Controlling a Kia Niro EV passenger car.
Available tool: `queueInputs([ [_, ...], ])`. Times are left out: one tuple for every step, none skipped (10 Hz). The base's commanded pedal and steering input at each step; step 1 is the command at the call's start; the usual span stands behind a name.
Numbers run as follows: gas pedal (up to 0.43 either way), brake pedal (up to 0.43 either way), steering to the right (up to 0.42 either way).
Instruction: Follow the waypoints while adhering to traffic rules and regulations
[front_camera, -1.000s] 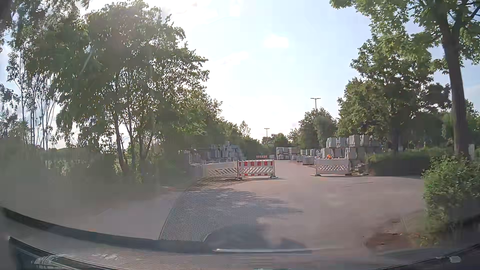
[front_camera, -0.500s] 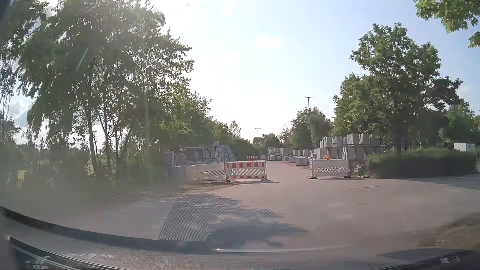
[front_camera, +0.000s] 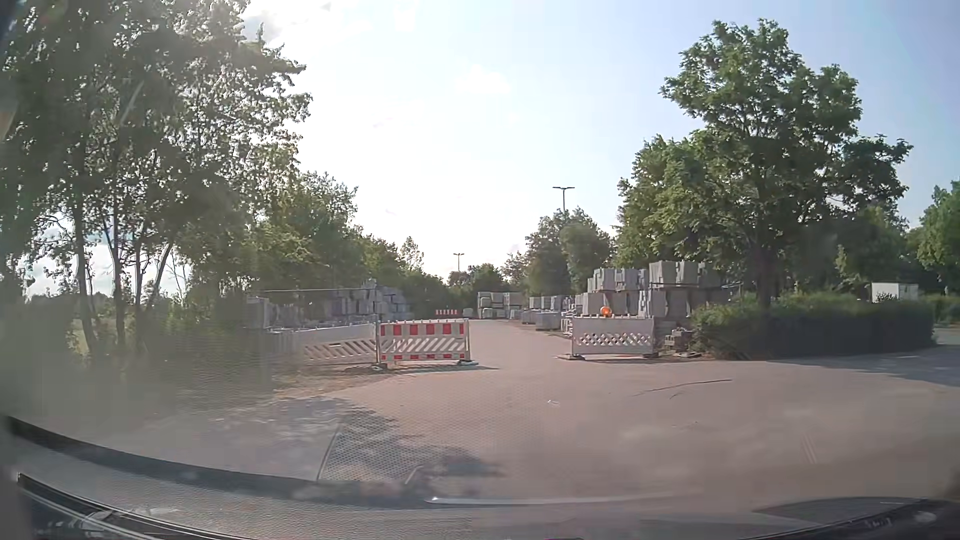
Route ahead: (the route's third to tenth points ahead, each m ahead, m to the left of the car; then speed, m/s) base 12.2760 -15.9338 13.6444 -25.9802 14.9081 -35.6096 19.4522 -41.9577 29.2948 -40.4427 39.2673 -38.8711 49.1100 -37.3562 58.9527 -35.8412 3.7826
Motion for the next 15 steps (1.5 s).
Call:
queueInputs([
  [0.000, 0.012, 0.328],
  [0.000, 0.012, 0.365],
  [0.000, 0.012, 0.404],
  [0.000, 0.012, 0.430],
  [0.000, 0.012, 0.460],
  [0.000, 0.012, 0.485],
  [0.000, 0.012, 0.503],
  [0.000, 0.012, 0.519],
  [0.000, 0.012, 0.536],
  [0.000, 0.012, 0.558],
  [0.000, 0.012, 0.581],
  [0.000, 0.012, 0.600],
  [0.000, 0.012, 0.615],
  [0.000, 0.012, 0.625],
  [0.000, 0.012, 0.630],
])
